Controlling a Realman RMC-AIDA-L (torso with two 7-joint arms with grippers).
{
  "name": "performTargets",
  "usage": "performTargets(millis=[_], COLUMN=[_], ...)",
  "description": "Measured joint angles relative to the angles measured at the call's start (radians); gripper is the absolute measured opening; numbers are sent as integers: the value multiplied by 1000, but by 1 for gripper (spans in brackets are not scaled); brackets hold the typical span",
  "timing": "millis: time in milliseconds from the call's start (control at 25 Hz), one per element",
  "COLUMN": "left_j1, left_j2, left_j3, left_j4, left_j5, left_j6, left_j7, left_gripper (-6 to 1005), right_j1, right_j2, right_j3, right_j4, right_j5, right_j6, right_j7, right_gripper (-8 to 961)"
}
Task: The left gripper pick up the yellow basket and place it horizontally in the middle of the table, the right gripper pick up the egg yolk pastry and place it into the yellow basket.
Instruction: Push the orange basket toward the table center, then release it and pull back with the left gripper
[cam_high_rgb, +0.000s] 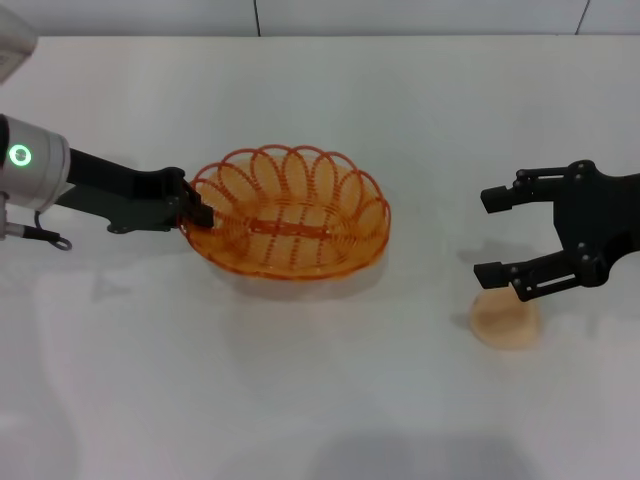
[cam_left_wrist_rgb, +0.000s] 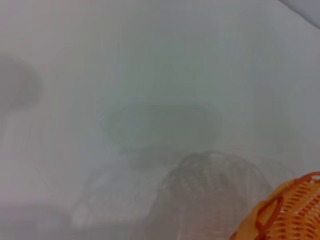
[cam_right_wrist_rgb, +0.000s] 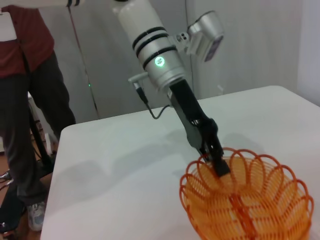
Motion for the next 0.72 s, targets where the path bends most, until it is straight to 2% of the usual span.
performTargets(millis=[480,720], left_j1=[-18,-35], left_j2=[5,0], left_j3=[2,5], left_j4=[-55,-85], left_j5=[-12,-13], left_j6=[-71,-87], left_j7=[10,19], left_gripper=[107,113], right_j1=[-5,-9], right_j2=[1,1], right_j3=[-1,-2], right_j4=[-21,-27], right_j5=[0,0], right_j6=[-32,-46], right_j7=[0,0], right_gripper=[869,869])
